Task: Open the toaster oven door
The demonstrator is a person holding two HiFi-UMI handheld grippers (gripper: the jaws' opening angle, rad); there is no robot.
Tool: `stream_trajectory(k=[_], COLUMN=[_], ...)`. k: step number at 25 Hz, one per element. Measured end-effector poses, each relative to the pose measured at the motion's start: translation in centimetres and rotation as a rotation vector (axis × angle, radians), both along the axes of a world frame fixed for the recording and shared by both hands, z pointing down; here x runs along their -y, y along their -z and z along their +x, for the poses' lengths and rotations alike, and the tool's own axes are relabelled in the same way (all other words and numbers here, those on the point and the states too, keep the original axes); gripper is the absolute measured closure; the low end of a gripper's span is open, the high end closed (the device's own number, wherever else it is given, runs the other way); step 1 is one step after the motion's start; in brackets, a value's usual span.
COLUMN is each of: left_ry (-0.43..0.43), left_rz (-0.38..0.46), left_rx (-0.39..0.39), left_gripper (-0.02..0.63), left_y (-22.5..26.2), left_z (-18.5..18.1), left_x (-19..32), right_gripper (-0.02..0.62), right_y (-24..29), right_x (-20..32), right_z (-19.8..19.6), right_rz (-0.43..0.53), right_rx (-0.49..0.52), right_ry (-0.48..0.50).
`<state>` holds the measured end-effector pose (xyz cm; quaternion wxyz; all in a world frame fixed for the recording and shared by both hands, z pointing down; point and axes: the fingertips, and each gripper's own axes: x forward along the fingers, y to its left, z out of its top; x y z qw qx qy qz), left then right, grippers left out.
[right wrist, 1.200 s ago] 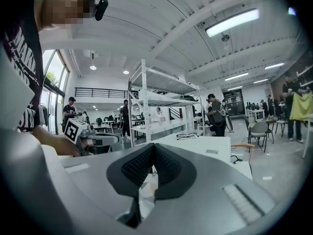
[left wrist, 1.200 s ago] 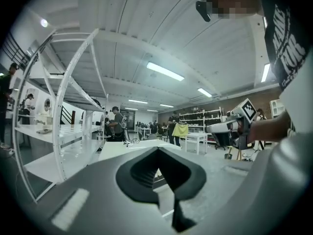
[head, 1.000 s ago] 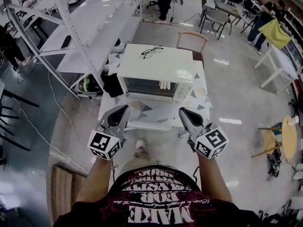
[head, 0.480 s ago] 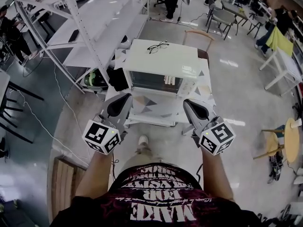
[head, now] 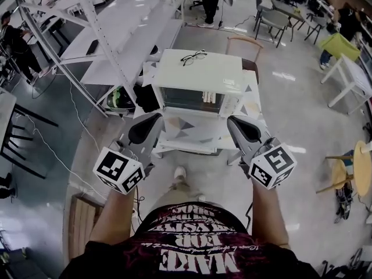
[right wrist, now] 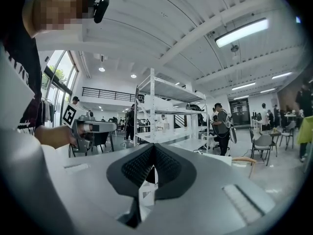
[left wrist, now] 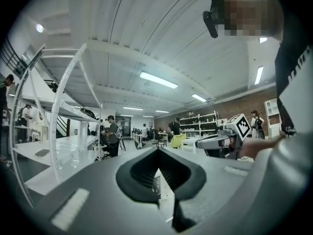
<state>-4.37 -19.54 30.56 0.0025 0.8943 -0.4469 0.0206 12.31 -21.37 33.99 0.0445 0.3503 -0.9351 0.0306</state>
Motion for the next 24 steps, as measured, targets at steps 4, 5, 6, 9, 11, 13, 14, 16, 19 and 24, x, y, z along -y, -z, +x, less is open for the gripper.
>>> stream_trajectory(k=[4, 5, 6, 9, 11, 13, 14, 16, 19, 24], left_ry=[-0.007, -0.007, -0.006, -0.009, -0.015, -0.019, -0.019, -0.023, -0.034, -0.055], left_rz=[0.008, 0.005, 0.0, -0.002, -0.001, -0.01, -0.019, -0.03, -0.033, -0.036], left_rx=[0.01, 0.014, 0.018, 0.026, 0.028, 0.031, 0.036, 0.045, 0.055, 0.084], left_gripper=[0.604, 0.604, 0.604, 0.604, 0.604, 0.604, 0.604, 0.604, 0.604, 0.604], left_y=[0.9, 0.8, 0.7, 0.1, -0.2, -0.4, -0.4, -0.7, -1.7, -2.1], left_z=[0.2, 0.2, 0.3, 0.5, 0.7, 0.9, 1.1, 1.3, 1.7, 2.3], left_x=[-0.3, -0.2, -0.2, -0.3, -0.4, -0.5, -0.4, -0.4, 0.0, 0.9], right_gripper=[0.571, 0.571, 0.571, 0.571, 0.571, 0.571, 0.571, 0.571, 0.571, 0.571], right_y=[0.9, 0.8, 0.8, 0.7, 0.8, 0.8, 0.8, 0.3, -0.4, -1.0], right_x=[-0.4, -0.4, -0.5, -0.6, -0.6, -0.4, -0.2, 0.2, 0.5, 0.6], right_z=[0.3, 0.4, 0.4, 0.5, 0.5, 0.4, 0.4, 0.3, 0.1, 0.0], right_rz=[0.017, 0.014, 0.013, 0.012, 0.015, 0.017, 0.014, 0.001, -0.019, -0.031], right_rx=[-0.006, -0.008, -0.01, -0.022, -0.032, -0.036, -0.04, -0.052, -0.068, -0.086], right_ry=[-0.013, -0.015, -0.016, -0.02, -0.019, -0.018, -0.018, -0.016, -0.014, -0.009])
